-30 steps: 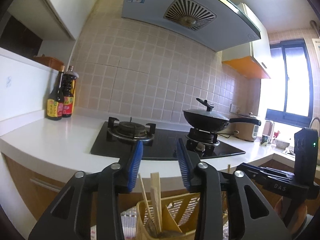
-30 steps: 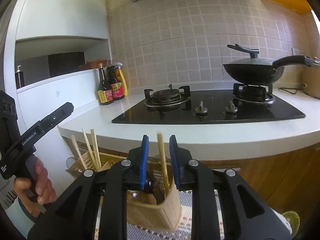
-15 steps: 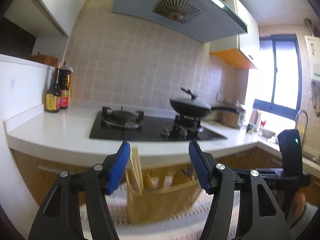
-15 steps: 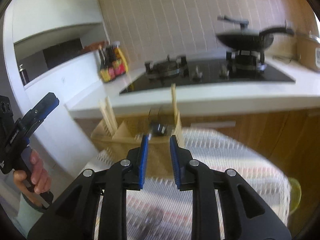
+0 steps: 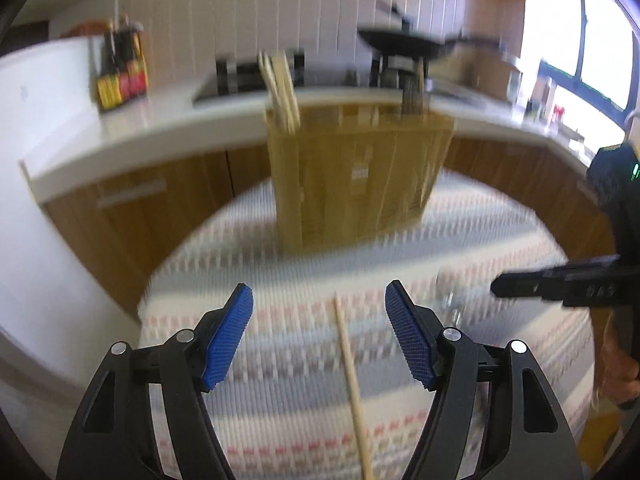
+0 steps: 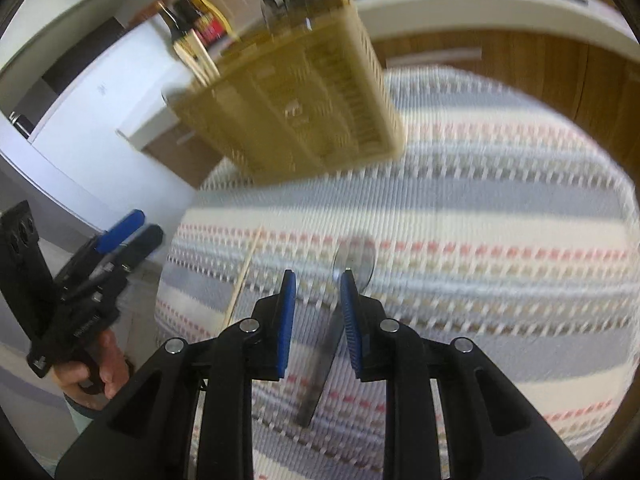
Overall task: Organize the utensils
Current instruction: 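Grasp the last chopstick with the left tool while the right tool grasps a clear spoon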
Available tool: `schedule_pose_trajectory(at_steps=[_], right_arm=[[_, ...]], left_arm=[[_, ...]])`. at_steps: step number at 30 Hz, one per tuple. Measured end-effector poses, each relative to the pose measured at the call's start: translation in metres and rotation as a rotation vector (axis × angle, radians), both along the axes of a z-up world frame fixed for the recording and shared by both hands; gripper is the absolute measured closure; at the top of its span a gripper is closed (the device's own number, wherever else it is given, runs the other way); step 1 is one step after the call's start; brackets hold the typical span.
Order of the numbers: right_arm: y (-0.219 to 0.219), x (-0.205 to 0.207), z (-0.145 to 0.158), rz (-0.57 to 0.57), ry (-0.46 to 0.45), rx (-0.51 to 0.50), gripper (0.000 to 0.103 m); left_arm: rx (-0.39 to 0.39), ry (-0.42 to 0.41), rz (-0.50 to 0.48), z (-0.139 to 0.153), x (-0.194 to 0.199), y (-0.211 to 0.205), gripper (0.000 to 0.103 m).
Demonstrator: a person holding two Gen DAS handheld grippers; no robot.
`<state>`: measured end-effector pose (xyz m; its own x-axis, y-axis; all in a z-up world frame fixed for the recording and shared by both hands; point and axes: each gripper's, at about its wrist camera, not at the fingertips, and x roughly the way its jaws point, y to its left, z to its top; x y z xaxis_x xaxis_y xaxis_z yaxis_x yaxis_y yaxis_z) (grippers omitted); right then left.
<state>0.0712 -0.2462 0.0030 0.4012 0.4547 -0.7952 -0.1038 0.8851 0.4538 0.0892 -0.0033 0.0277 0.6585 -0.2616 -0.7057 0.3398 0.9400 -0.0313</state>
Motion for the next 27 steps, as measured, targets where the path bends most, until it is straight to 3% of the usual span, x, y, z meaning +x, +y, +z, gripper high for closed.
schedule_pose_trajectory(at_steps=[3,9,18,19,21,23,27], right_arm=[[0.003,0.002,-0.014,-0.015,0.060,0.007,0.082],[0.017,0.004,-0.027,0.007,0.109,-0.047,0.082],[0.044,0.020,-0.041,-0.009,0.160,-0.120,0.081],[0.044,0.022,-0.042,-0.013,0.165,-0.120,0.080],[0.046,0.025,-0.045,-0.026,0.174,-0.119,0.064],[0.050,0.028,-0.046,-0.042,0.173,-0.122,0.056],[0.055,0.036,-0.047,-0.067,0.177,-0.163,0.057]], left_arm=[[0.013,0.137,-0.010,-0.023,0.008,0.004,0.036],[-0.053,0.291,-0.027,-0.051,0.020,0.010,0.037],[0.000,0.315,-0.063,-0.066,0.027,0.000,0.037],[0.002,0.314,-0.069,-0.066,0.026,0.000,0.037],[0.001,0.316,-0.080,-0.066,0.028,-0.003,0.037],[0.008,0.316,-0.086,-0.066,0.028,-0.004,0.037],[0.038,0.310,-0.092,-0.067,0.033,-0.011,0.037]])
